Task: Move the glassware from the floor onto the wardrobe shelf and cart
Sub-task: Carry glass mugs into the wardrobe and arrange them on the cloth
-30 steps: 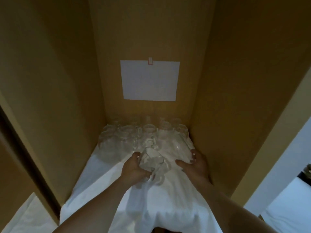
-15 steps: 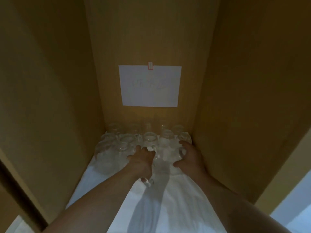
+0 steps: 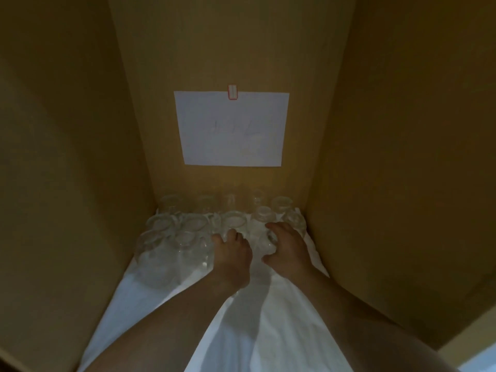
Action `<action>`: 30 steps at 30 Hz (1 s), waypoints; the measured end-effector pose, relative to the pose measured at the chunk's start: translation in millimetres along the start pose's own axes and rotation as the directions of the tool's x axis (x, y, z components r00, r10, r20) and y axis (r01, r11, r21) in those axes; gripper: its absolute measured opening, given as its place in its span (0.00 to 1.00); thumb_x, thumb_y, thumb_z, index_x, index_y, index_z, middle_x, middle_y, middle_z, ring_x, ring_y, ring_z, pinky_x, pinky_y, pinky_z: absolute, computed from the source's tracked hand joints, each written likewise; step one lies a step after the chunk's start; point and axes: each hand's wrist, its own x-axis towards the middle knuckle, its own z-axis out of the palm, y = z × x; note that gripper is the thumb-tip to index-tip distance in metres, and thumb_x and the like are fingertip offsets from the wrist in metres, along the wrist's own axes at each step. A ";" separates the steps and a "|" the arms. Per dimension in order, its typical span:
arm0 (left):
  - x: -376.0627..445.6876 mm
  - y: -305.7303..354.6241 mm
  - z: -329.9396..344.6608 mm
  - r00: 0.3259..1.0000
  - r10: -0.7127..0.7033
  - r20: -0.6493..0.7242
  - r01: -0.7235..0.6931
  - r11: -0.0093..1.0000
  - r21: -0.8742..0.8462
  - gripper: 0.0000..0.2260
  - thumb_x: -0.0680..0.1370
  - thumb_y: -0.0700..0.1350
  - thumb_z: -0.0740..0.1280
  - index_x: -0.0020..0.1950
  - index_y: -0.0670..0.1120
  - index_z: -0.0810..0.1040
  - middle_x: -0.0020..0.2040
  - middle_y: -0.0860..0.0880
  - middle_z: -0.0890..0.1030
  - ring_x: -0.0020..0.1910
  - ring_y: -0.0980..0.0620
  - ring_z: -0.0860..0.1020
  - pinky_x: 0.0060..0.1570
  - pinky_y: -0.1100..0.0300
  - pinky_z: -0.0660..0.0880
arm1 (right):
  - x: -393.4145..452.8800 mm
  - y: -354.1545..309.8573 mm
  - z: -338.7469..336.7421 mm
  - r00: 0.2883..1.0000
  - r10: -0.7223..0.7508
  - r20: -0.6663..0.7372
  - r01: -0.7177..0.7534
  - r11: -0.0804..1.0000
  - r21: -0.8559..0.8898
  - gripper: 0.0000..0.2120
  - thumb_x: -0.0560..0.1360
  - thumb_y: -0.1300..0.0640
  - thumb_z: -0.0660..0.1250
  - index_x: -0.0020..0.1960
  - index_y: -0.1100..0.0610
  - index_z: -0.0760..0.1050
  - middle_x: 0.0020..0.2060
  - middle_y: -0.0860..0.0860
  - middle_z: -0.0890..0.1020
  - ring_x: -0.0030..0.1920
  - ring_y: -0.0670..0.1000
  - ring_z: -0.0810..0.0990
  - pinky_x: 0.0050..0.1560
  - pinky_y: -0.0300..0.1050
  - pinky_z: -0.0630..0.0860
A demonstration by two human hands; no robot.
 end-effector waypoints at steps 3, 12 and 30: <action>8.8 -0.8 3.5 0.997 -0.066 -0.029 0.063 0.995 -0.077 0.28 0.73 0.53 0.66 0.70 0.43 0.67 0.64 0.43 0.69 0.65 0.42 0.64 0.65 0.41 0.64 | 4.6 -0.3 4.0 0.999 -0.032 -0.004 0.032 0.999 -0.014 0.38 0.63 0.55 0.80 0.72 0.52 0.71 0.67 0.49 0.76 0.65 0.52 0.76 0.64 0.47 0.73; 18.0 0.7 8.4 0.987 -0.154 -0.050 0.129 0.932 -0.338 0.31 0.75 0.63 0.59 0.69 0.43 0.68 0.66 0.44 0.69 0.67 0.43 0.65 0.67 0.43 0.62 | 12.0 -2.1 21.5 0.997 -0.068 0.022 0.069 0.994 -0.089 0.40 0.64 0.51 0.77 0.74 0.50 0.70 0.71 0.49 0.73 0.66 0.57 0.75 0.66 0.52 0.71; -52.7 -28.7 1.2 0.954 -0.209 -0.217 0.012 0.746 -0.666 0.30 0.71 0.51 0.70 0.73 0.49 0.68 0.70 0.46 0.69 0.71 0.42 0.64 0.69 0.48 0.65 | -45.5 -23.9 -9.4 0.996 -0.024 0.082 0.038 0.985 -0.167 0.42 0.72 0.48 0.73 0.80 0.45 0.55 0.79 0.51 0.57 0.76 0.56 0.59 0.74 0.47 0.61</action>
